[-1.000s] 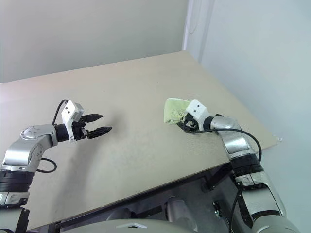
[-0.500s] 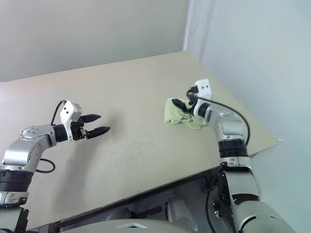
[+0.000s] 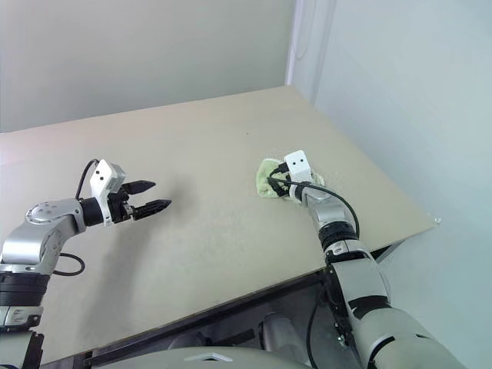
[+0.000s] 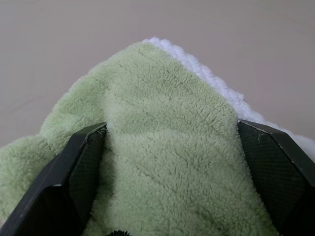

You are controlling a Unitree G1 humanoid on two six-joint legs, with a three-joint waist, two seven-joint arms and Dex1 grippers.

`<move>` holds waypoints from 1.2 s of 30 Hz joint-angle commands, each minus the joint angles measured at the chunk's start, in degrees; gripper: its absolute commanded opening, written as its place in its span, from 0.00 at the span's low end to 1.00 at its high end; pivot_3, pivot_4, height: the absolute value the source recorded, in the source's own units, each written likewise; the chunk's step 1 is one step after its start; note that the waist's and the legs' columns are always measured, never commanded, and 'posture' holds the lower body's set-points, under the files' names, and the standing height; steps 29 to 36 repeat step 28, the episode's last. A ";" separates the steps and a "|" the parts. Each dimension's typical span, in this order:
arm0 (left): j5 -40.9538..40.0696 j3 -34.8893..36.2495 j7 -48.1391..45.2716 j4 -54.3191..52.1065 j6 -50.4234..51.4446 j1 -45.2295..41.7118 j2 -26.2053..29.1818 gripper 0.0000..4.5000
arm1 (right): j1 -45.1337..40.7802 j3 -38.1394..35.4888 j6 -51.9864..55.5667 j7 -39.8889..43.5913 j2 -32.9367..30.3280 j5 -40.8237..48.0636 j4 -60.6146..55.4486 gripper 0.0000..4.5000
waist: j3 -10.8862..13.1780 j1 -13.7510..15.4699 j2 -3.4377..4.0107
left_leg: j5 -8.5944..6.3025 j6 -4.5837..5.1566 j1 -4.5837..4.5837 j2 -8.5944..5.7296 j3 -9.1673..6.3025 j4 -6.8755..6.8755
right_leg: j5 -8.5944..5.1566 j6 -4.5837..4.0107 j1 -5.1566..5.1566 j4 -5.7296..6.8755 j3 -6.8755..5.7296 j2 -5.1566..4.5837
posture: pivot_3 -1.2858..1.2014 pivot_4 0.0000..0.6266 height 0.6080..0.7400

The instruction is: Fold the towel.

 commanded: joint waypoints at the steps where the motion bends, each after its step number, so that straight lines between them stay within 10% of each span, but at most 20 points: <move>1: -0.63 2.12 0.27 -1.76 -1.06 -0.34 0.39 0.94 | 0.22 -0.46 0.34 0.31 0.18 -0.38 2.49 0.95 | -0.02 0.01 -0.02 | 0.00 0.00 0.20 -0.01 -0.02 0.00 | -0.02 0.00 0.23 -0.04 0.01 0.00 | 0.52 0.00 1.00; 16: -0.40 5.77 4.76 -0.29 -2.30 0.38 -0.67 0.94 | 10.16 -7.15 33.76 26.87 -11.78 29.26 -56.44 0.95 | 0.10 0.79 0.30 | -0.02 0.03 -1.07 -0.04 -0.19 -0.23 | 0.15 0.12 -1.04 0.05 -0.01 0.03 | 0.52 0.00 1.00; 36: -0.92 7.43 8.87 1.07 -2.93 1.82 -2.68 0.94 | 18.35 1.25 38.44 33.26 -16.64 30.61 -64.98 0.95 | 0.13 1.89 0.28 | -0.02 0.02 -0.95 -0.07 -0.07 -0.02 | -0.09 0.12 -0.90 0.02 0.01 0.02 | 0.52 0.00 1.00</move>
